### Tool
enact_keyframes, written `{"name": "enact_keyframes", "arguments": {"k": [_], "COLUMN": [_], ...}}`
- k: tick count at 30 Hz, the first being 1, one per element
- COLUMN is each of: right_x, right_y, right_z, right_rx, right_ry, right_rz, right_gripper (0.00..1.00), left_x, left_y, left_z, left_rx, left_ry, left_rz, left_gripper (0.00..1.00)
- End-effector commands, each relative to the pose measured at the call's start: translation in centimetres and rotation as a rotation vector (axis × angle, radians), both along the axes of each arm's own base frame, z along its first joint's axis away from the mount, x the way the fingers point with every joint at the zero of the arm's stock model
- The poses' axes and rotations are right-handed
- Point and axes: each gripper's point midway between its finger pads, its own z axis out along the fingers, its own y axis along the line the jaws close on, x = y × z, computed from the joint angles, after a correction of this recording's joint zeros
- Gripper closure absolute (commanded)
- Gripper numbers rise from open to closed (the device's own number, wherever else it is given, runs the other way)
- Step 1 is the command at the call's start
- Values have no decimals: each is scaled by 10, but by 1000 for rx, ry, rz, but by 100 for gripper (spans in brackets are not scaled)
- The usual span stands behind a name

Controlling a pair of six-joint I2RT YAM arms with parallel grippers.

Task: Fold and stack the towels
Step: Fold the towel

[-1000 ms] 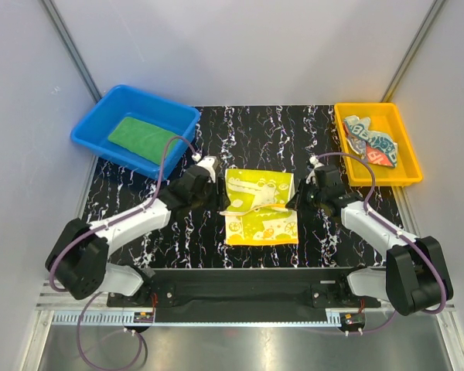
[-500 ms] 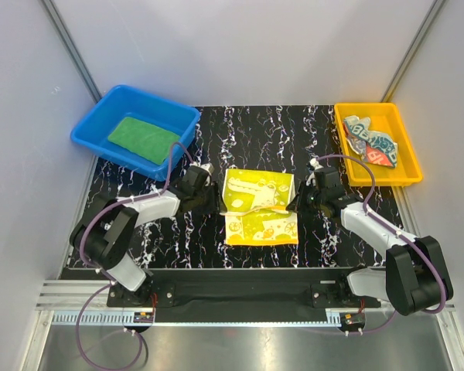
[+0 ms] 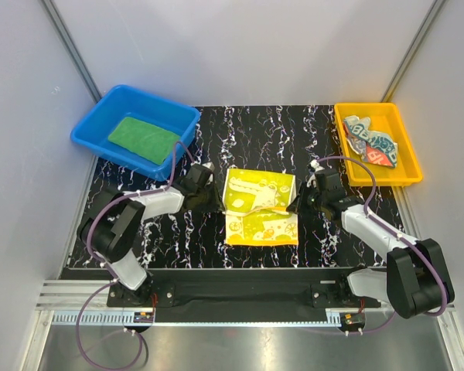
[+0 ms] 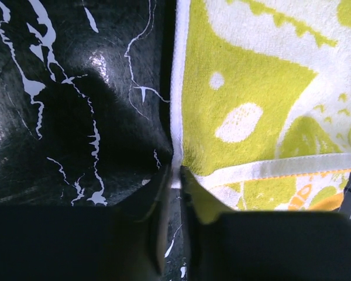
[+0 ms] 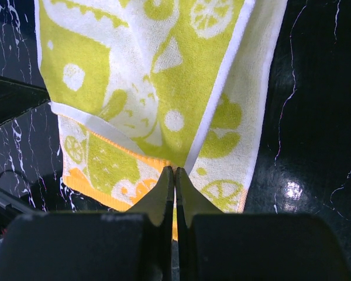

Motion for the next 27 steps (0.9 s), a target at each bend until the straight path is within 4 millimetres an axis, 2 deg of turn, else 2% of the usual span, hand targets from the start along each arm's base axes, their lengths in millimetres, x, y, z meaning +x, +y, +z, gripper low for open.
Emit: {"name": "enact_keyframes", "arguments": {"k": [1,5,9,13,14,15,17,18,22,27], "right_x": [8,9,14,22,20,24,22,25,19,8], "right_y": [6,4,5,1,-3,-6,-16,-20,-26,-32], "right_z": [12,13,19,30,29,38,37,44,52,56], "right_rx": [22,14,22,-9,-39,-54,-107,-120,-144,-146], "right_ry": [-59,-67,-82,-106,-94,-116,-99,-112,-103,-78], "right_rz": [4,3,-9,-19,-20,-31,-58,-73,-90,-115], "right_gripper": [100,100,100,100,100,100,100,100,100,100], "left_x": [-18,-14,-6,2,1,0,-4,-5,-13,-35], "left_y": [19,18,19,15,12,9,6,5,0,-16], "left_z": [-27,-20,-3,22,31,36,44,51,71,79], "left_rx": [107,116,129,108,82,65,33,16,-48,-105], "left_ry": [100,93,60,19,14,11,11,-3,-28,-24], "left_rz": [17,6,9,13,10,5,2,-1,-10,-51], "left_gripper": [87,100,100,100,100,100,100,100,100,100]}}
